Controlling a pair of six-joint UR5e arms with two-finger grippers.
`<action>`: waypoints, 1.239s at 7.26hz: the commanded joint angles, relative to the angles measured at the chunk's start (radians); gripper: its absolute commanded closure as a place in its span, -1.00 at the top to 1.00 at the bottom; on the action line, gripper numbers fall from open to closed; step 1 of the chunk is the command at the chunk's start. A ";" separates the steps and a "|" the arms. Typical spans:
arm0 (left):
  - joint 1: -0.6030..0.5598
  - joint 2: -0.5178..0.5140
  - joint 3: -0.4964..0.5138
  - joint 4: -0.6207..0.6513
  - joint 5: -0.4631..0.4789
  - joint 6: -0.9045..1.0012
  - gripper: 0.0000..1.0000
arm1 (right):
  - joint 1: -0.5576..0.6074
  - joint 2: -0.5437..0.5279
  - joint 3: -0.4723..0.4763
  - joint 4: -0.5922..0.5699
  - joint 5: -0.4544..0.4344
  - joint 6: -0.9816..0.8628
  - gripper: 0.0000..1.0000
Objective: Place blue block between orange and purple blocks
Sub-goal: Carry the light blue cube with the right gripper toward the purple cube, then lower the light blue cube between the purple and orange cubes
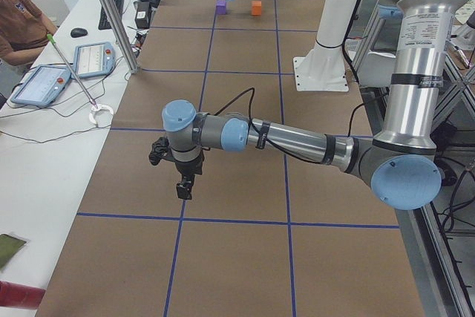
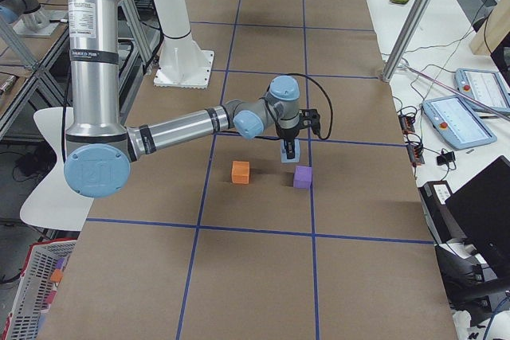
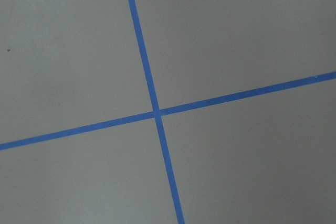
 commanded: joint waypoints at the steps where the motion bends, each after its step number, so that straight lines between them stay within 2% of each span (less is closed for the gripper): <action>1: 0.000 0.016 0.002 -0.005 0.001 0.002 1.00 | -0.001 -0.014 -0.055 0.017 0.004 0.004 -1.00; 4: 0.000 0.014 0.005 -0.005 0.001 0.002 1.00 | -0.088 -0.010 -0.093 0.018 0.004 0.048 -1.00; 9: 0.002 0.014 0.003 -0.005 0.001 0.000 1.00 | -0.125 -0.013 -0.096 0.011 0.007 0.074 -1.00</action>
